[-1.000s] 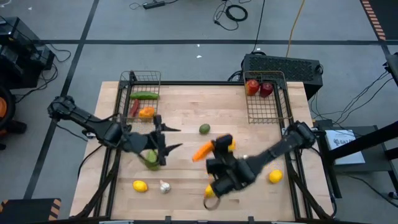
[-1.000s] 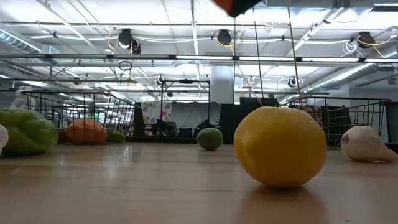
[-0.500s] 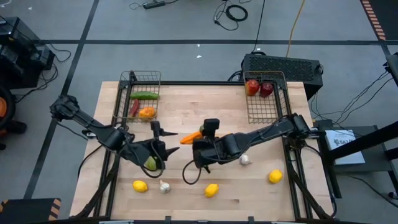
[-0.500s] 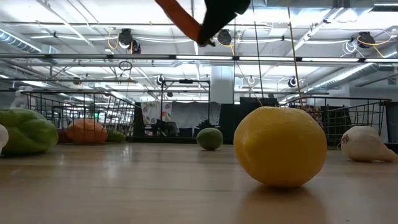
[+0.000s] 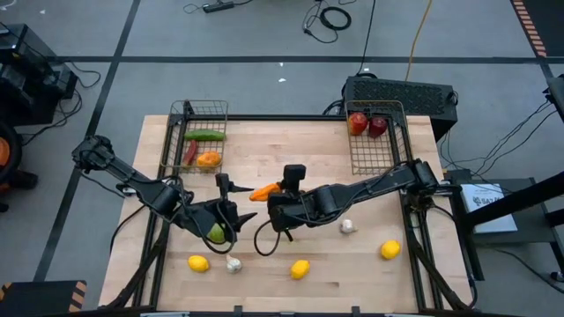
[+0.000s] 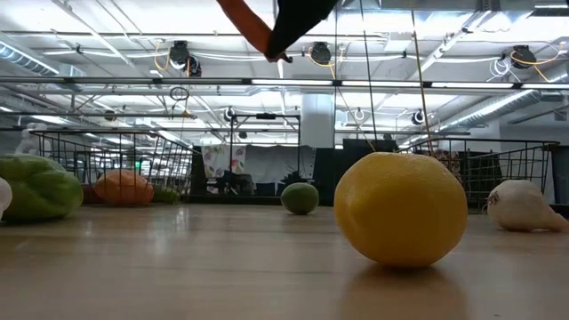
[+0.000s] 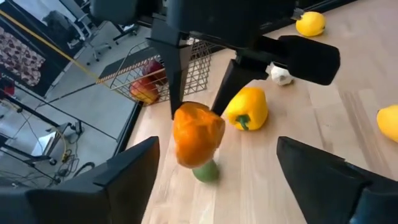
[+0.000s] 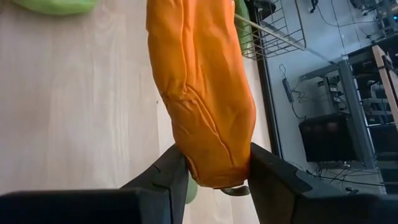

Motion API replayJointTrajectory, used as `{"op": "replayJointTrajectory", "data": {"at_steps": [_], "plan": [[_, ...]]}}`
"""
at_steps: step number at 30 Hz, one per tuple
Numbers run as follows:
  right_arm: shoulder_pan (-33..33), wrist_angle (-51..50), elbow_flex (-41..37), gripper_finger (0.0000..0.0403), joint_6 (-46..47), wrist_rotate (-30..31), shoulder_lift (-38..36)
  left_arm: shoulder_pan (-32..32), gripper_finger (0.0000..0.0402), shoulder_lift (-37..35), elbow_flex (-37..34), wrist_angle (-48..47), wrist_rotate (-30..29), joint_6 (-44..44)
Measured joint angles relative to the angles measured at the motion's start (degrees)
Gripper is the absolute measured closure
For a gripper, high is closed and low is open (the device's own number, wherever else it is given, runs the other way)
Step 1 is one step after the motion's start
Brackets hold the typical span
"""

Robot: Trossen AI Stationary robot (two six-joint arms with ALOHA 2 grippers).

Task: Sort produce into baskets
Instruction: Put the orange chili pepper into the left wire basket

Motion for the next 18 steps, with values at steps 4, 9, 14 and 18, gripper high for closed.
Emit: {"op": "replayJointTrajectory", "data": {"at_steps": [4, 9, 14, 18], "plan": [[0.0, 1.4, 0.0, 0.0270, -1.0, 0.0, 0.0, 0.6, 0.0112, 1.1, 0.0, 0.1, 0.2, 1.5], [0.1, 1.5, 0.0, 0.0270, -1.4, -0.5, 0.0, 1.0, 0.0155, 2.5, 0.0, 1.0, 0.5, 4.3], [-0.1, 2.0, 0.0, 0.0270, -1.6, -4.0, 0.0, 1.1, 0.0189, 2.9, 0.0, 3.6, 0.5, 6.4], [-0.1, 2.1, 0.0, 0.0270, -1.6, -4.3, 0.0, 1.1, 0.0212, 2.9, 0.0, 4.4, 0.6, 7.1]]}}
